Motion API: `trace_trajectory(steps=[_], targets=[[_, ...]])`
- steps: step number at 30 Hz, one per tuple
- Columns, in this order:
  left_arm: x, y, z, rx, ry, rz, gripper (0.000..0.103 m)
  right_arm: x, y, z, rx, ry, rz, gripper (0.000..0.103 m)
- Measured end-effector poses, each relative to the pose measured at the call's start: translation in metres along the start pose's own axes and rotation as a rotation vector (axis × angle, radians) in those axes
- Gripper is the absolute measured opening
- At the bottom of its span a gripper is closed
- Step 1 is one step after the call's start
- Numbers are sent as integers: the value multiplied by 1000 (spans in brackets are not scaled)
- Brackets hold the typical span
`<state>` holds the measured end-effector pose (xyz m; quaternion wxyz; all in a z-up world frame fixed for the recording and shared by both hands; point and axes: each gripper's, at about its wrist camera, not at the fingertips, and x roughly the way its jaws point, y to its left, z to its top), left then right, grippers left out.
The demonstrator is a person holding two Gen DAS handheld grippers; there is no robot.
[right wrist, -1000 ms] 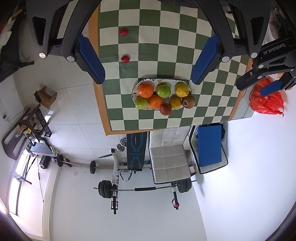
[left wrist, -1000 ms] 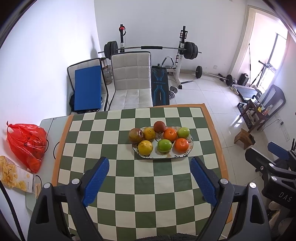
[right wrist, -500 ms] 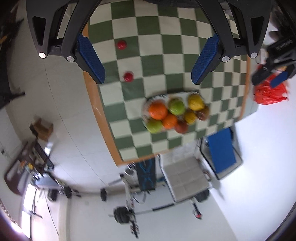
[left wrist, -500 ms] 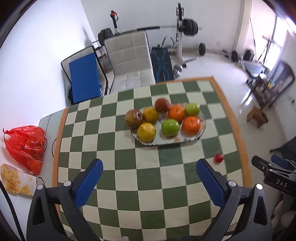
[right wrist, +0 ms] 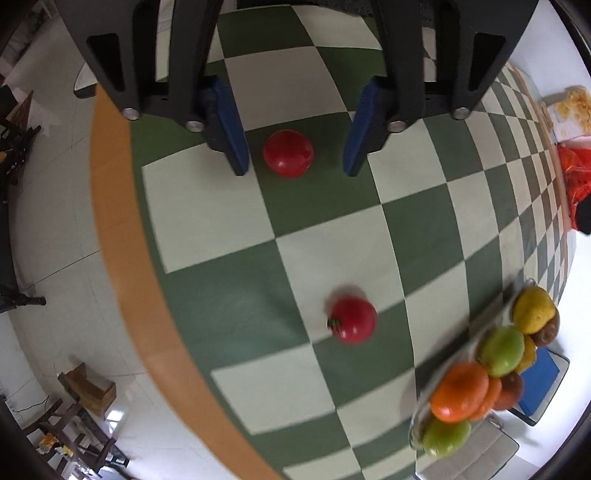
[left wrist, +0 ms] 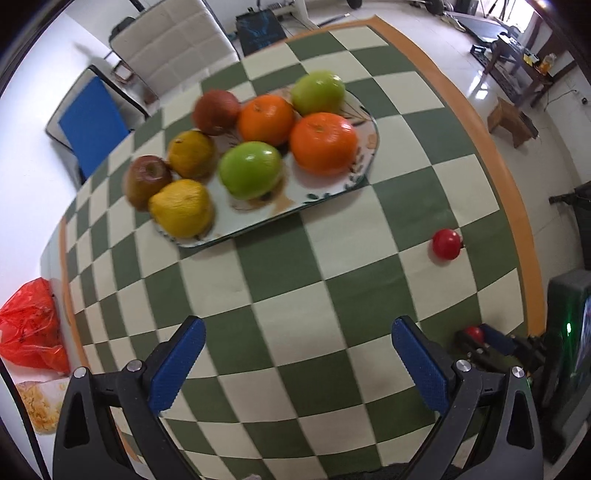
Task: Organize fruits
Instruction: 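Grasp a red cherry tomato with each tool, then place both cherry tomatoes on the plate edge and open both tools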
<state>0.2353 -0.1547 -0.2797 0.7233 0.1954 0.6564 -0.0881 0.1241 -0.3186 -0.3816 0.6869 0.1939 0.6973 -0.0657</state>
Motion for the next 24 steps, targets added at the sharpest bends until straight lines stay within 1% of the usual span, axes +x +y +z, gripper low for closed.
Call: trace_trajectory(steps=[2,5,7,10,11,13,14,15,16,18,20,22,24], targets=[[10,-13,12,14,19,-38,103,9,1,-2,-12,1,-7,33],[23,-35,31,43,41,-91,103,2,-3,-2,-11,-42,7,33],[33,-52,42,74,50,-120,103,-5,-13,-1,13,-68,16,33],[47,-79,55,124,67,-173,102,-11,-33,2,56,-77,12,33],[52,-89,58,145,69,-189,100,-13,-39,4,70,-78,8,33],[57,-101,60,170,67,-200,84,-13,-47,9,92,-75,-6,33],[60,-109,61,187,71,-201,68,-12,-53,9,102,-74,-14,33],[63,-113,63,197,78,-204,56,-12,-56,10,109,-74,-21,33],[66,-116,64,202,84,-209,52,-12,-58,11,117,-75,-27,33],[70,-120,64,202,85,-221,35,-13,-63,11,134,-78,-33,33],[69,-121,64,188,73,-234,29,-14,-66,11,144,-80,-38,33],[65,-117,64,177,59,-244,29,-16,-67,14,150,-79,-40,33],[60,-104,64,154,46,-262,29,-19,-64,15,150,-80,-40,33]])
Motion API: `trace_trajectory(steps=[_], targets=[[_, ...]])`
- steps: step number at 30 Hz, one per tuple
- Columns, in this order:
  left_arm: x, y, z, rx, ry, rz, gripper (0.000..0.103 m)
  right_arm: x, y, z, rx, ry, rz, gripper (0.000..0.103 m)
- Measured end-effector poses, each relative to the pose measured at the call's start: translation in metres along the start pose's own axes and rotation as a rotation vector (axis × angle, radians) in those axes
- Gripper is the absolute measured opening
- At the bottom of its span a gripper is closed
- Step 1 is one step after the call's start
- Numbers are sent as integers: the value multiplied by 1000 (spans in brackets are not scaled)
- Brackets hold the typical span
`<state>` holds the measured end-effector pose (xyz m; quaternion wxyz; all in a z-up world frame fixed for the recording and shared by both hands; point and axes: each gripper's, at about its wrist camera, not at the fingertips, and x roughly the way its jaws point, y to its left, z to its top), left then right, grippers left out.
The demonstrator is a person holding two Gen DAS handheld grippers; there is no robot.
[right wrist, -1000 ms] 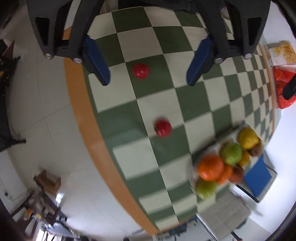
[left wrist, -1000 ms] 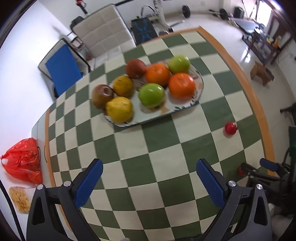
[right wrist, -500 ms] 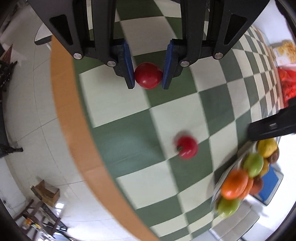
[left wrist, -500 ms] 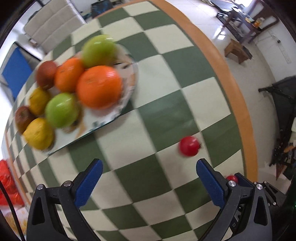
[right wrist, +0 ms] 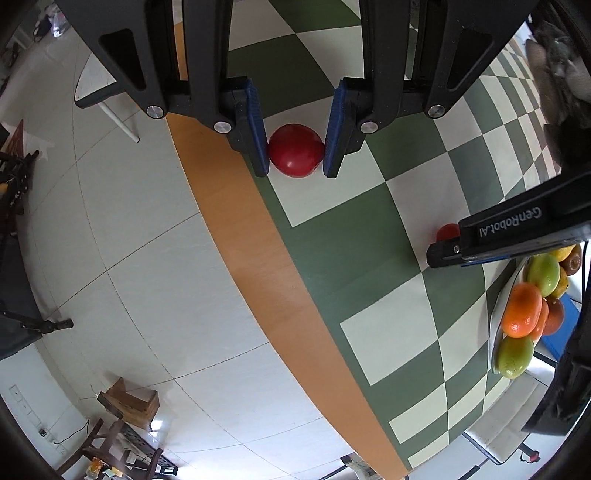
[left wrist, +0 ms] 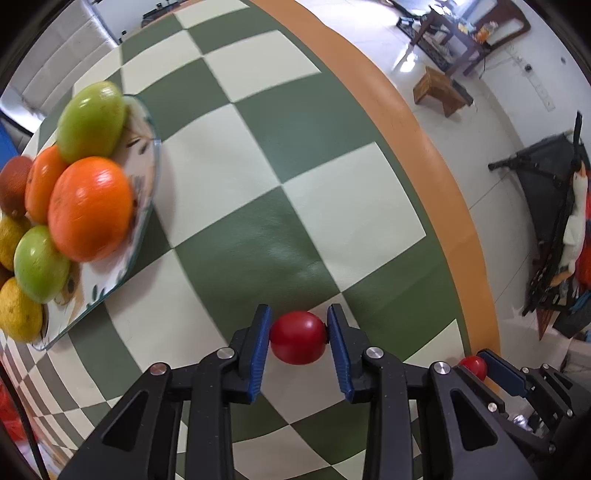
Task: Organize fruits
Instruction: 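Place both cherry tomatoes on the plate edge and open both tools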
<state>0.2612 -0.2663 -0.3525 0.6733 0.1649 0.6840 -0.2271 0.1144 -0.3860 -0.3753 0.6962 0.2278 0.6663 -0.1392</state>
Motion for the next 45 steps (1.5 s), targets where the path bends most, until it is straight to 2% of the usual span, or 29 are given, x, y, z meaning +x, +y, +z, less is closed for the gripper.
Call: trace_trajectory(steps=[4,9,13,17,23,27,31,36,37,40,41,43,44,45], targets=[[-20,31,-13,-76,-27,-41,29,-11,8,8,-11,-11,9,33],[-56,102,-32,-274,-66,-129,29,-24,24,23,-29,-28,71,33],[-79,164,-46,-458,-100,-184,29,-34,55,41,-48,-33,176,33],[-82,212,-57,-615,-111,-250,29,-33,100,63,-71,-23,308,33],[-63,239,-48,-751,-78,-340,29,-9,162,89,-79,16,446,33],[-56,248,-43,-793,-57,-367,29,3,195,99,-112,33,488,33],[-47,250,-41,-812,-22,-388,29,17,226,108,-157,49,489,33],[-44,257,-41,-835,-8,-404,32,27,244,114,-171,65,495,33],[-45,258,-42,-839,-11,-402,32,28,247,115,-172,69,500,36],[-55,259,-43,-821,-26,-351,35,24,243,112,-174,67,495,55],[-60,260,-44,-807,-40,-324,41,21,242,112,-174,58,480,62],[-68,259,-45,-780,-60,-264,53,10,234,109,-184,37,442,66],[-73,259,-46,-760,-75,-226,63,4,232,108,-192,27,429,69],[-77,259,-48,-741,-89,-193,69,-2,231,107,-210,7,383,78]])
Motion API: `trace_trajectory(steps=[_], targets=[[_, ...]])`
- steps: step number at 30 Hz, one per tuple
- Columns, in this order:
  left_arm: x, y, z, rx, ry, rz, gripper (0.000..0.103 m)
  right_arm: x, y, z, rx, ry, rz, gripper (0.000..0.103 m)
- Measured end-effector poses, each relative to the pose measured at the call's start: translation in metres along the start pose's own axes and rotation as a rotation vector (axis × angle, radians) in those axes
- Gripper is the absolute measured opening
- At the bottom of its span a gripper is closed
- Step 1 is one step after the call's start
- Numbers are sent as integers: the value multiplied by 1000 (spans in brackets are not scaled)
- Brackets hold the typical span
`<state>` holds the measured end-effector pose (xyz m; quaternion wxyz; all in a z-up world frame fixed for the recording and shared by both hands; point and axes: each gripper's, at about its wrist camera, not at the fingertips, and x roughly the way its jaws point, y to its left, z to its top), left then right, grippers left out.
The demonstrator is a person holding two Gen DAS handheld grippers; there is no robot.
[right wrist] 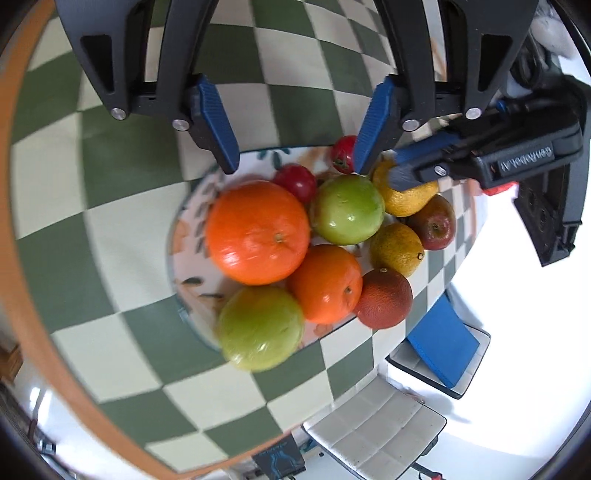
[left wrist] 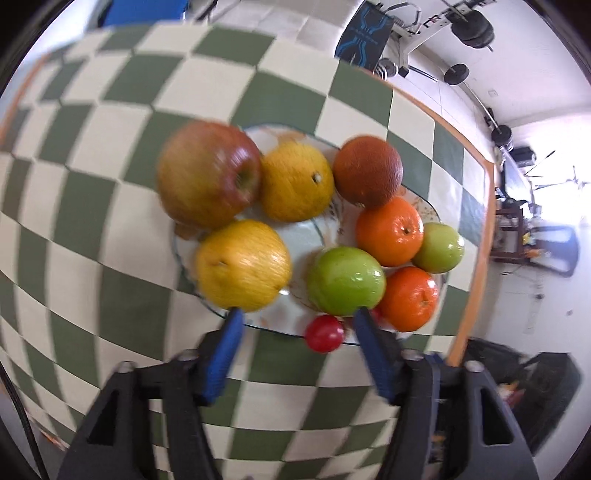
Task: Organize fruits
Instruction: 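Place both cherry tomatoes on the plate edge and open both tools, then lift both tools back from the plate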
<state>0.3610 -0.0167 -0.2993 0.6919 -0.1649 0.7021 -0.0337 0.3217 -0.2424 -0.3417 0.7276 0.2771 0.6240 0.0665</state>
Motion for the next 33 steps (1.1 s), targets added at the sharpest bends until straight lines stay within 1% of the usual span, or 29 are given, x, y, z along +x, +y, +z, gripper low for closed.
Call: trace_trajectory(steps=[1,2,3,5,6,7,8,9,11,15,19,23,27,33], targets=[[-4,0,-2,19,-19,34,71,-7,-1,-2,-16,-9,-33,83],[-8,1,-4,38,-36,68,78,-13,1,-3,-39,-24,-67,89],[-11,1,-7,56,-52,93,85,-19,5,-4,-72,-41,-121,90],[-16,2,-14,88,-81,150,94,-28,8,-6,-120,-65,-194,92],[-17,2,-16,104,-90,168,96,-32,11,-7,-148,-78,-234,96],[-18,0,-19,121,-103,189,96,-35,12,-7,-162,-85,-264,98],[-19,-1,-23,139,-125,220,98,-38,13,-8,-176,-93,-285,98],[-20,-3,-26,153,-141,236,100,-43,13,-9,-185,-97,-294,98],[-24,-4,-32,175,-169,269,100,-51,14,-11,-205,-111,-313,98],[-38,-6,-42,184,-225,275,100,-64,23,-15,-248,-142,-343,99],[-59,-7,-55,185,-275,266,100,-81,32,-26,-268,-171,-350,99],[-86,-9,-78,208,-335,269,100,-98,40,-36,-276,-196,-355,99],[-115,-9,-104,228,-381,254,100,-123,49,-56,-286,-233,-369,100],[-166,-10,-145,262,-468,230,100,-171,69,-94,-302,-299,-356,100]])
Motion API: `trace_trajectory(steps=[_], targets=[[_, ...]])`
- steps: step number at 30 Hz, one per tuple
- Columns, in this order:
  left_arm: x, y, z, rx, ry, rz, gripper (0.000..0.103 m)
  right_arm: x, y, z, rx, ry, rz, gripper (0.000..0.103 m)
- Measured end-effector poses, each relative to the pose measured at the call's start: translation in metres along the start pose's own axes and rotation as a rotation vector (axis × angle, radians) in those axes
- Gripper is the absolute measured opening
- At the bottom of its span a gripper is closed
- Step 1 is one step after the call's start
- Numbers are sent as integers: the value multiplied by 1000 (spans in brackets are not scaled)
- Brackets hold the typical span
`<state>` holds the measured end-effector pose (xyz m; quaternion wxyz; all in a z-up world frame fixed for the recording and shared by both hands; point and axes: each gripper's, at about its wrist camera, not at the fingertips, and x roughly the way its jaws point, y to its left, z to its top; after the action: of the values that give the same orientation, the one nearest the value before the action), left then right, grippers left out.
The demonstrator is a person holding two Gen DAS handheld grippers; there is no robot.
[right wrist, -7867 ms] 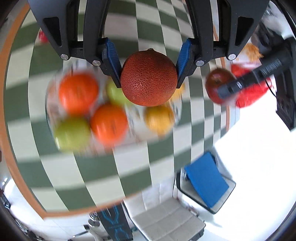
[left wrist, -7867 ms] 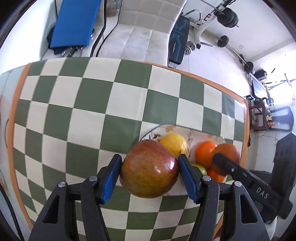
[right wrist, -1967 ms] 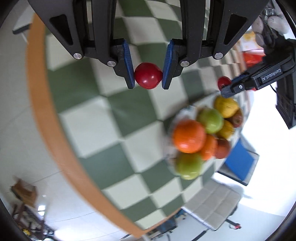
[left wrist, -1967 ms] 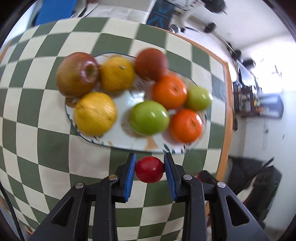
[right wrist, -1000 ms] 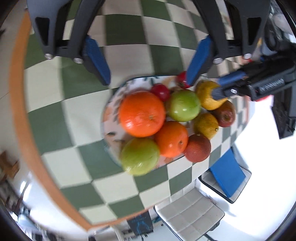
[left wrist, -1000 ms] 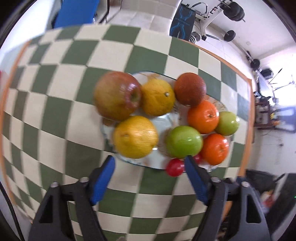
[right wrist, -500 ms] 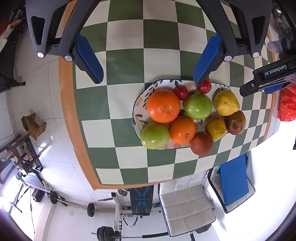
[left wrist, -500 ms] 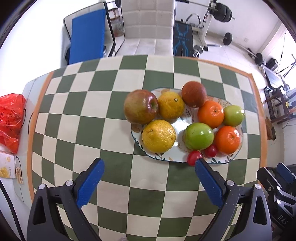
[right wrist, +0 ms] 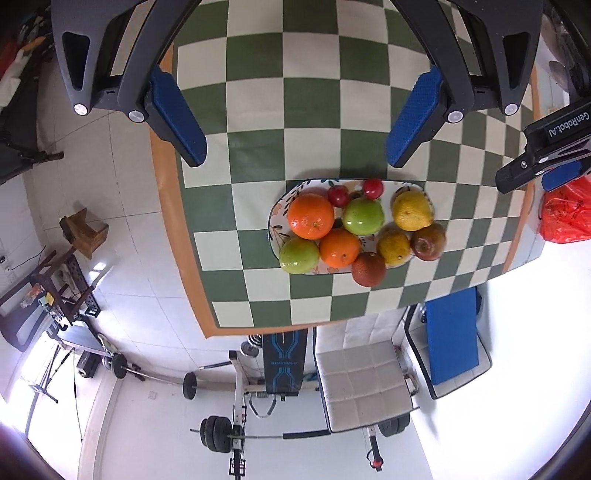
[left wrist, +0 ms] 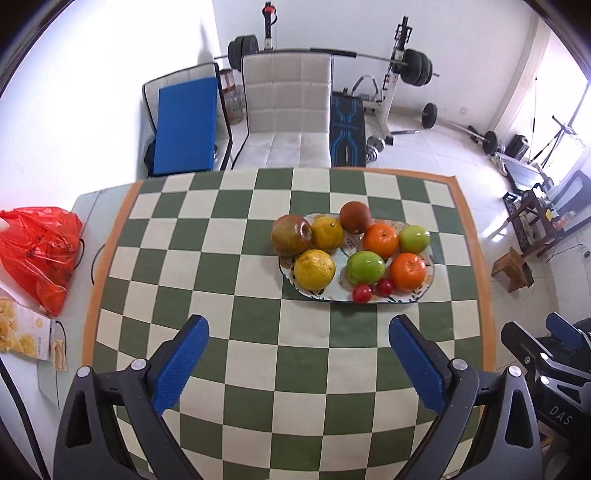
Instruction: Organize fruits
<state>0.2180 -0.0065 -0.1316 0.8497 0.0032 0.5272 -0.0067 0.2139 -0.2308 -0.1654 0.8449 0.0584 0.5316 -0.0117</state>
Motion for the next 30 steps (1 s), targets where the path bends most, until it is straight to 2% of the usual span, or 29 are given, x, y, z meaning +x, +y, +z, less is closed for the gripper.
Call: trace_trajectory(steps=[7,18,24,30], targets=[[-67,-1,-22,31,-86,-27,100,-79,8,-25,-6,-89,11,100],[-139,-1,-46,39,-166,-62,100,-192,23,-59,-25,-211,28,100],[-165,-3,-57,40,-196,-58,100,-236,27,-71,-36,-253,33,100],[-182,-2,-64,27,-222,-50,100,-258,28,-79,-34,-271,36,100]])
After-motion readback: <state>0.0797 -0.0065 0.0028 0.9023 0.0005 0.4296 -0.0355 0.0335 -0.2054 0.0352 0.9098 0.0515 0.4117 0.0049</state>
